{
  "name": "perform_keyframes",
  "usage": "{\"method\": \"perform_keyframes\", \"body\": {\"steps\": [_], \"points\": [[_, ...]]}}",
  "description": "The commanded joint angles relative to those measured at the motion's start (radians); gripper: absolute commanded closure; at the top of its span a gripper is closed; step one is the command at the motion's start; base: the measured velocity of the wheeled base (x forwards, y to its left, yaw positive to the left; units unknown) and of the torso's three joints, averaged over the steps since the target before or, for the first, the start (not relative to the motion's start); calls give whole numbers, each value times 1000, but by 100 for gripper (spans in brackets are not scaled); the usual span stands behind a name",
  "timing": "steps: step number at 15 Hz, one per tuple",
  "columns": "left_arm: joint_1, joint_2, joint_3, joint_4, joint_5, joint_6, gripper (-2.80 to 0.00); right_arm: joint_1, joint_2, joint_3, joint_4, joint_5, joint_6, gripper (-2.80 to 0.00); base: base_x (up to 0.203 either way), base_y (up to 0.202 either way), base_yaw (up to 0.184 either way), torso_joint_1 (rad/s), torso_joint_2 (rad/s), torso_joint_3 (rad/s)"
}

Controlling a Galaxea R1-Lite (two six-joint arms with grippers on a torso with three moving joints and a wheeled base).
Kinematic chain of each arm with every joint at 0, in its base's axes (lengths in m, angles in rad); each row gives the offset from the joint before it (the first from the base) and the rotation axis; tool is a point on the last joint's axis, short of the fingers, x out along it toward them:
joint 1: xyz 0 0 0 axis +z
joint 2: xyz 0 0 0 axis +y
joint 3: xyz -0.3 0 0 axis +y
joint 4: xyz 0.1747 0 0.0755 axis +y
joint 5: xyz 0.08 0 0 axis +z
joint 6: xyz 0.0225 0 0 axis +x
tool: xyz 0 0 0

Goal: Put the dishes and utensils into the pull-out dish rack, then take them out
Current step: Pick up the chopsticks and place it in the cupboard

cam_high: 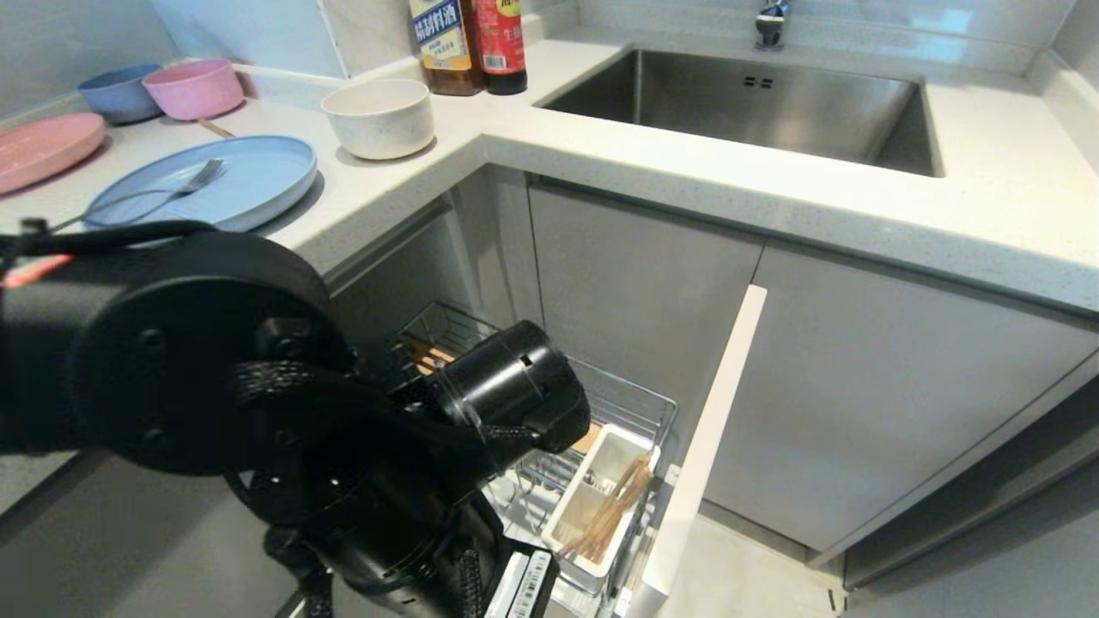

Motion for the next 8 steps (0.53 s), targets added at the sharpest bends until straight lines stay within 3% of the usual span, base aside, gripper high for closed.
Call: {"method": "perform_keyframes", "body": {"steps": [1,8], "points": [[24,61,-6,-3,2,5,0,0,0,1,0,0,0,0,0,0,0,0,0,0],[111,152,-60,-7,-6,155,0,0,0,2,0,0,0,0,0,0,0,0,0,0]]}}
